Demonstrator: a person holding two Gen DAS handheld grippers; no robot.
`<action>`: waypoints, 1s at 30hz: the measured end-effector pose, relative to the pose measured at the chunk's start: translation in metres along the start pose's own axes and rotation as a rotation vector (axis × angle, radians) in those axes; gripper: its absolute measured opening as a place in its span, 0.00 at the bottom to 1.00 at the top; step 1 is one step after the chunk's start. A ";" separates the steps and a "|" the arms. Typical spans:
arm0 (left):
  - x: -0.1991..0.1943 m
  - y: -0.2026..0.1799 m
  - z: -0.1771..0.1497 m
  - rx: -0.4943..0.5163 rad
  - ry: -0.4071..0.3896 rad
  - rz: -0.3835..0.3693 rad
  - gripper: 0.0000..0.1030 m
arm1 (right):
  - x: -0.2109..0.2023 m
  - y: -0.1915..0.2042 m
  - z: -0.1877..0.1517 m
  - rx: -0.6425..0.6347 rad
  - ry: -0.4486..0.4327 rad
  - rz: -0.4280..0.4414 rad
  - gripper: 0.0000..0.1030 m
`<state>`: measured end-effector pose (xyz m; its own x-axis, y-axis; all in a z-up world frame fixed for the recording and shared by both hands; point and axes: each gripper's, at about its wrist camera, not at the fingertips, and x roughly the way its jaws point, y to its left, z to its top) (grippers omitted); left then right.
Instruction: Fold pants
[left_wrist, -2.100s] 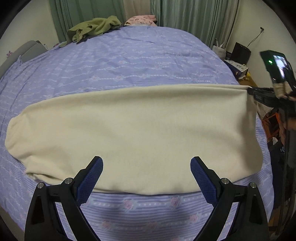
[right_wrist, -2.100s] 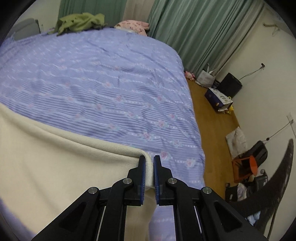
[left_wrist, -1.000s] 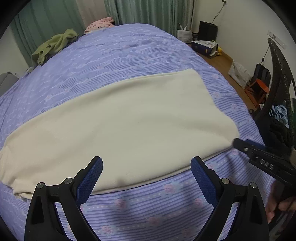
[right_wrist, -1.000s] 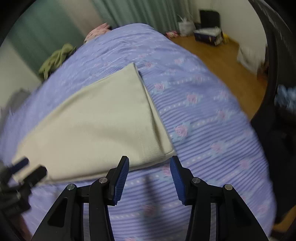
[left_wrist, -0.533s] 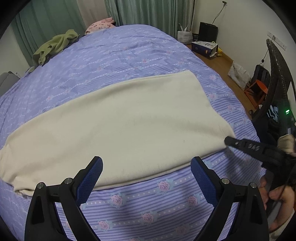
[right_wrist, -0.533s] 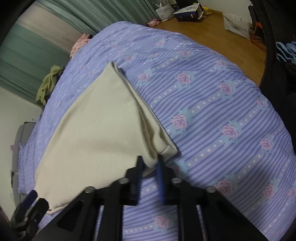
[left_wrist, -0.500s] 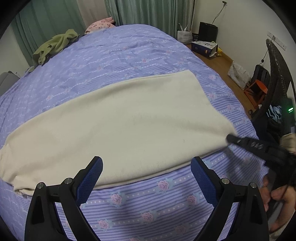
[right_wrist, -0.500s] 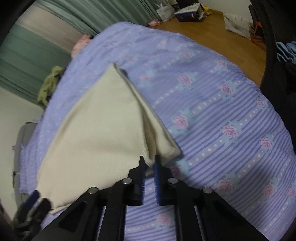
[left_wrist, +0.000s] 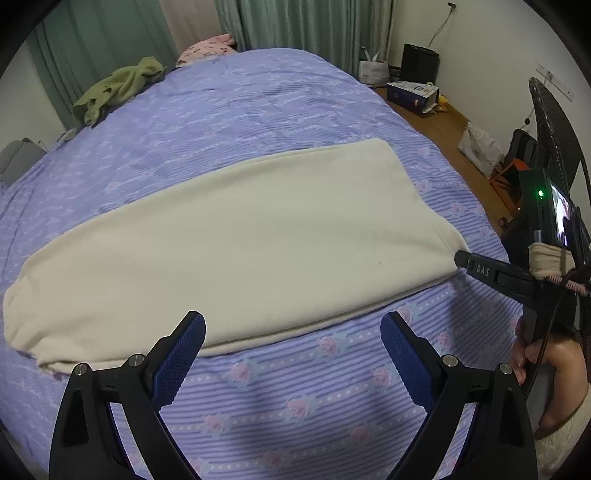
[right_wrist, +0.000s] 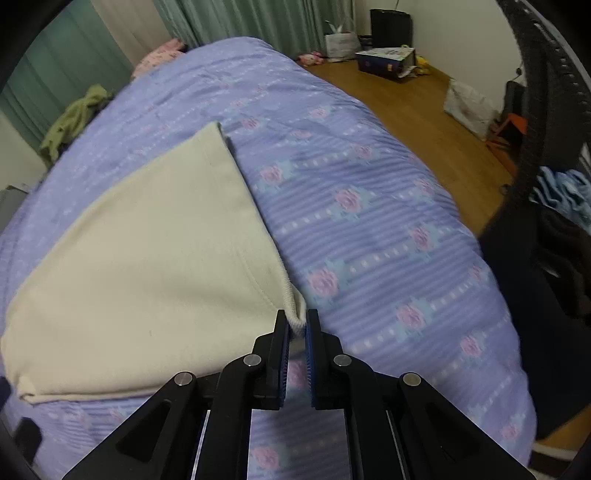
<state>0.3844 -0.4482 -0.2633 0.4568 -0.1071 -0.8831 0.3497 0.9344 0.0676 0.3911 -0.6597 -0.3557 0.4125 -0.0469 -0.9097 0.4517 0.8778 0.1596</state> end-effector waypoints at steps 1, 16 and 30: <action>-0.006 0.003 -0.001 -0.009 0.001 0.002 0.94 | -0.004 0.003 -0.003 -0.008 0.003 0.000 0.10; -0.159 0.121 -0.069 -0.249 -0.109 0.138 0.94 | -0.213 0.102 -0.065 -0.438 -0.232 0.131 0.46; -0.243 0.315 -0.157 -0.291 -0.181 0.142 0.97 | -0.295 0.300 -0.191 -0.500 -0.242 0.394 0.56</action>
<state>0.2548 -0.0743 -0.1001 0.6302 -0.0038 -0.7764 0.0371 0.9990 0.0251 0.2533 -0.2918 -0.1123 0.6630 0.2668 -0.6995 -0.1640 0.9634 0.2120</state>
